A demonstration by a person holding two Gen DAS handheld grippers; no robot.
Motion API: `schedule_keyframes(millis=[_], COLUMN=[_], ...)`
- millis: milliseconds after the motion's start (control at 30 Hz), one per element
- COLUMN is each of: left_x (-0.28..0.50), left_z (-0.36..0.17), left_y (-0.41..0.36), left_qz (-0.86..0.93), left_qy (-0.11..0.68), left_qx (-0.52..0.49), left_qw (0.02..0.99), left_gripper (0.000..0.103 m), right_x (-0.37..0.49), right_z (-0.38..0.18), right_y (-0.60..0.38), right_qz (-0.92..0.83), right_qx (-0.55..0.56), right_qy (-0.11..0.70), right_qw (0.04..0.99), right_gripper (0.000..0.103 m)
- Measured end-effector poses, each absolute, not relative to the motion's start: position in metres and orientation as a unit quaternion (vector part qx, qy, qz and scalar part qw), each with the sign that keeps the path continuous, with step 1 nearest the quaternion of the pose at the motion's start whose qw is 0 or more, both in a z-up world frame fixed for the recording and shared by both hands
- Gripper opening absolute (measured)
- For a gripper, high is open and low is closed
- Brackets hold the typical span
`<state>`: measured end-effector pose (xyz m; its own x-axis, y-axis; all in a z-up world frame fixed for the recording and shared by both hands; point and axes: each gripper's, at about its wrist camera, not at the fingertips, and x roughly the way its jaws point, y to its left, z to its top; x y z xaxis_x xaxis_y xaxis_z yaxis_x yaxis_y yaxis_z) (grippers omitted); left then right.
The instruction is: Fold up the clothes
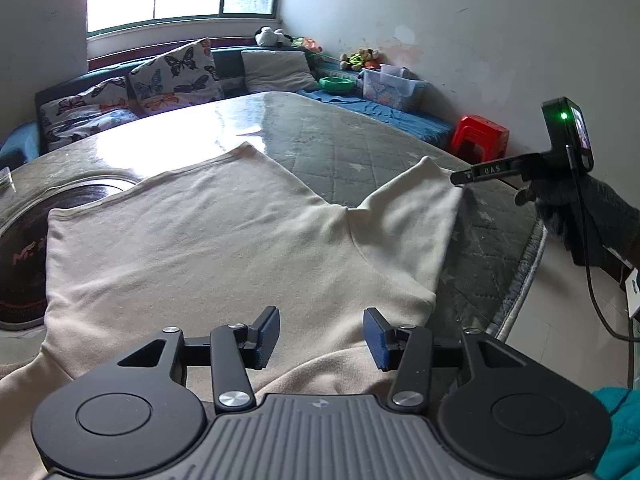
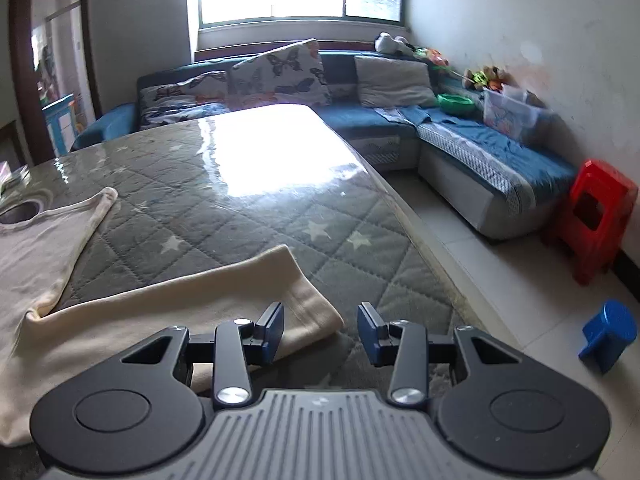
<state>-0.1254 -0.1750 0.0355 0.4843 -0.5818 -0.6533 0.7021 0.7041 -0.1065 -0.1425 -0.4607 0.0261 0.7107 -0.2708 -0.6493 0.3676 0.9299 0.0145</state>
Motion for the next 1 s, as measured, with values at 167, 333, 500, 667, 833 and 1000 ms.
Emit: schedule_keyframes(millis=[167, 333, 500, 667, 833, 1000], left_x=[-0.125, -0.122, -0.120, -0.125, -0.126, -0.126], left_z=[0.034, 0.034, 0.035, 0.033, 0.026, 0.025], left_y=[-0.177, -0.184, -0.195, -0.213, -0.225, -0.225], left_qz=[-0.363, -0.353, -0.354, -0.364, -0.367, -0.367], left_qy=[0.350, 0.355, 0.353, 0.342, 0.341, 0.340], left_qx=[0.091, 0.089, 0.089, 0.111, 0.124, 0.115], left_qw=[0.859, 0.861, 0.862, 0.859, 0.856, 0.858], left_gripper=[0.051, 0.052, 0.052, 0.052, 0.052, 0.052], right_x=[-0.140, -0.144, -0.155, -0.157, -0.165, -0.167], right_z=[0.020, 0.027, 0.040, 0.037, 0.063, 0.080], right_y=[-0.461, -0.462, -0.464, -0.468, -0.465, -0.460], right_qz=[-0.173, -0.183, -0.185, -0.184, -0.169, -0.163], right_qx=[0.097, 0.107, 0.113, 0.121, 0.122, 0.107], right_qy=[0.334, 0.317, 0.290, 0.296, 0.262, 0.252], right_qw=[0.922, 0.924, 0.932, 0.930, 0.942, 0.948], right_gripper=[0.033, 0.007, 0.005, 0.005, 0.005, 0.005])
